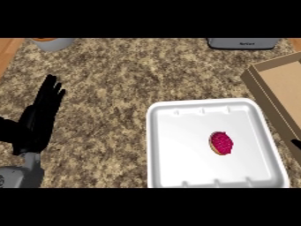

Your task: Pick the cupcake from the tray and place it in the cardboard box

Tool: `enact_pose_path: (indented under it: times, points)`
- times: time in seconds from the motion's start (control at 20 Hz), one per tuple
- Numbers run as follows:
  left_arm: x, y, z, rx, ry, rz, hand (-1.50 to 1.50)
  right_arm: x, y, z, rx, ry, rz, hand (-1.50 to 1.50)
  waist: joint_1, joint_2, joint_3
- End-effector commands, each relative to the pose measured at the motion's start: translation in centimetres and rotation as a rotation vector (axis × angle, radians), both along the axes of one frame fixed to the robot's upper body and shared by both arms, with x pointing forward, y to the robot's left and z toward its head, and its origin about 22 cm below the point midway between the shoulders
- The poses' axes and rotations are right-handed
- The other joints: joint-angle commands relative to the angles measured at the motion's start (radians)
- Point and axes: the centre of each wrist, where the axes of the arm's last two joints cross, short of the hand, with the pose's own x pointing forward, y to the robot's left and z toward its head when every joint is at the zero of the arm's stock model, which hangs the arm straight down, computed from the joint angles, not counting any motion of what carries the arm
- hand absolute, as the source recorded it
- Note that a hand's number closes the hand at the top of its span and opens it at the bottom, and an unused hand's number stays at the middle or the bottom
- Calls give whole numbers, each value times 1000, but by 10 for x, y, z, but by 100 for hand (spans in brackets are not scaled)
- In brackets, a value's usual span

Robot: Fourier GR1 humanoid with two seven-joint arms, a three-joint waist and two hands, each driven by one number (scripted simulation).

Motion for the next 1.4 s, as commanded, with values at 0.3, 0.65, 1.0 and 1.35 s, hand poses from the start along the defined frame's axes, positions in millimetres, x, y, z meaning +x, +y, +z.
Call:
enact_pose_path:
  times: [0.3, 0.65, 1.0, 1.35]
  points:
    - [2, 4, 8, 2, 2, 19, 0, 17, 1, 84, -348, 460, 355, -150, -8, -3, -4]
    - [5, 6, 0, -20, 3, 24, 0, 28, 62, 109, -234, 479, 400, -150, -11, -1, -2]
    - [5, -1, 4, -8, 0, 16, 0, 18, 118, 118, -215, 464, 425, -150, -13, -1, -1]
    - [3, 1, -5, -11, 10, 22, 0, 31, 126, 90, -244, 572, 396, -150, -10, 0, -1]
